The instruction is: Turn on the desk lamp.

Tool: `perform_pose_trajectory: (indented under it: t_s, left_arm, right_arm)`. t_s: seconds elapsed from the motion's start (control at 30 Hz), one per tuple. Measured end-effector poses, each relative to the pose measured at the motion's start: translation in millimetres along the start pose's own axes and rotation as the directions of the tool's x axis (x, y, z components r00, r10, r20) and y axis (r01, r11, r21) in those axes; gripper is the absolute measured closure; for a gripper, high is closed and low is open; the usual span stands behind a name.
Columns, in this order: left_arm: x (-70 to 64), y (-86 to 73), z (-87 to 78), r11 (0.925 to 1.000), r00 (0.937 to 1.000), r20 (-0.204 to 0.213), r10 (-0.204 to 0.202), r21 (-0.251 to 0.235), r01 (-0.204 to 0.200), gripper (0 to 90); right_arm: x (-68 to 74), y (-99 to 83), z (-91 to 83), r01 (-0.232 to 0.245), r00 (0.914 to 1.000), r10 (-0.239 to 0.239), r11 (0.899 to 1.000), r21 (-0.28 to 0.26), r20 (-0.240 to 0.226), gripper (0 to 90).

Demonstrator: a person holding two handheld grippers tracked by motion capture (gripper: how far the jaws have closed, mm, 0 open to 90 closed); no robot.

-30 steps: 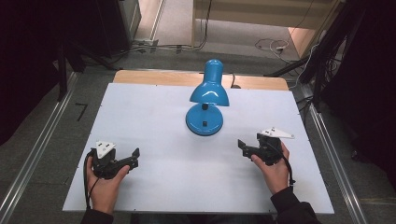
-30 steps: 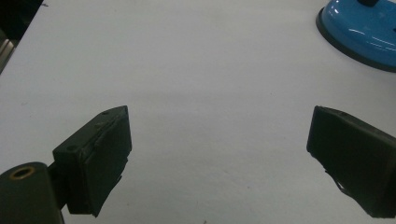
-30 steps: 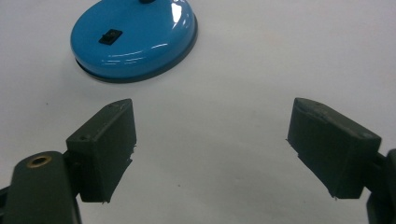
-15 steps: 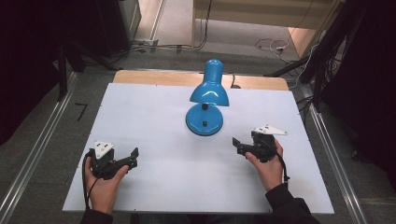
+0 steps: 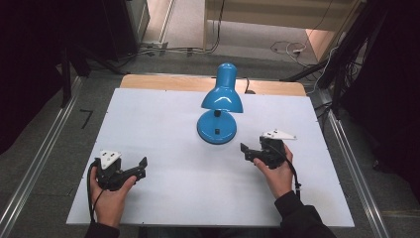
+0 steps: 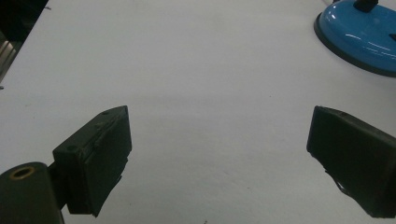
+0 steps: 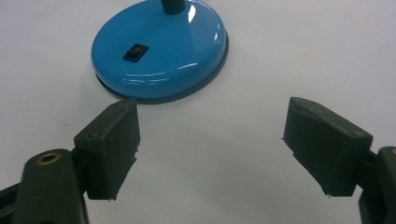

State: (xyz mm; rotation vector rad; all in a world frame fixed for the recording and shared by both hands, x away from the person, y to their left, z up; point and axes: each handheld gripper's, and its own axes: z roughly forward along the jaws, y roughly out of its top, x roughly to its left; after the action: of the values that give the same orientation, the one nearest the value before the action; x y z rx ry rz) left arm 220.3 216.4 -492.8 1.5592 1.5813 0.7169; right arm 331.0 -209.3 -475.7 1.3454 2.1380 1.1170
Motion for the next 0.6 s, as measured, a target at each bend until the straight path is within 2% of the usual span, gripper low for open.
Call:
perform_pose_trajectory:
  t_s: [0.33, 0.6]
  left_arm:
    - [0.4, 0.0, 0.4, 1.0, 1.0, 0.003, -0.001, 0.0, 0.001, 7.3]
    - [1.5, 0.0, 0.4, 1.0, 1.0, 0.006, -0.002, 0.003, 0.002, 7.3]
  right_arm:
    - [12.9, 7.6, 12.0, 0.021, 0.9998, -0.021, 1.0, 0.002, -0.005, 21.2]
    - [19.5, 12.3, 22.1, 0.037, 0.9993, -0.037, 0.999, 0.011, -0.01, 35.4]
